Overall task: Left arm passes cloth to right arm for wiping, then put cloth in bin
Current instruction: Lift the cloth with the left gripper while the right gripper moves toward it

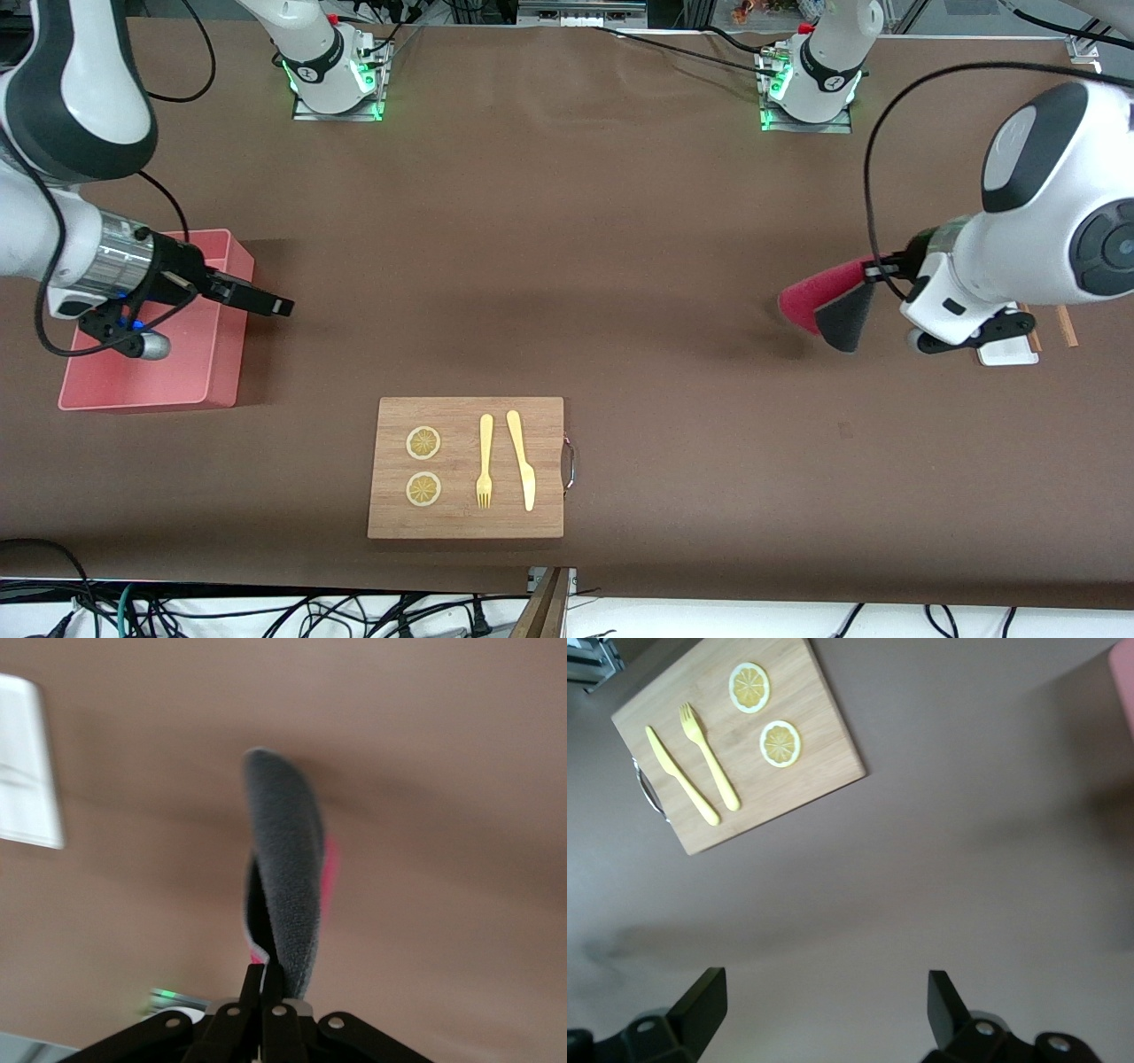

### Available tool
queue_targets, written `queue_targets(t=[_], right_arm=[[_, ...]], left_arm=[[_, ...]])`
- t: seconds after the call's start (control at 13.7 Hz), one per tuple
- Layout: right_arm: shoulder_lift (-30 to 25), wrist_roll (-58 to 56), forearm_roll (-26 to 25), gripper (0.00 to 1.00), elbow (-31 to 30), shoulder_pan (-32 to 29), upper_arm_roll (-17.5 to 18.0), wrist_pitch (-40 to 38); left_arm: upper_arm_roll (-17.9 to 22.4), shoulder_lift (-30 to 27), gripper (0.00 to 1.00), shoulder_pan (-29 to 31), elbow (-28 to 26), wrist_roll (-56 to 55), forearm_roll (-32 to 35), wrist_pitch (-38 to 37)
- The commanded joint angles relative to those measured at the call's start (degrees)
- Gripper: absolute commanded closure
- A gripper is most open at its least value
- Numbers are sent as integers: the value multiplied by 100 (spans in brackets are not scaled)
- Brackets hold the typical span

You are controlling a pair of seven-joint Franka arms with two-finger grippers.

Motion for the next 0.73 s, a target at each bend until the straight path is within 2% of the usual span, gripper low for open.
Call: queue_targets(t=[0.0, 0.29, 0.51, 0.66], right_arm=[[22, 1066, 96, 0, -70, -7, 447, 369], [127, 2114, 96, 1, -70, 2, 826, 677], [294, 2958, 87, 0, -70, 98, 1125, 1089], [399, 3319, 87, 0, -70, 177, 1222, 1292]], left_arm=[[-6, 284, 100, -424, 400, -669, -821, 489], [-15, 362, 100, -1277, 408, -2101, -1481, 1728], [-15, 398, 100, -1752, 391, -2752, -2640, 2853], [-15, 433, 100, -2112, 347, -2789, -3256, 3565]])
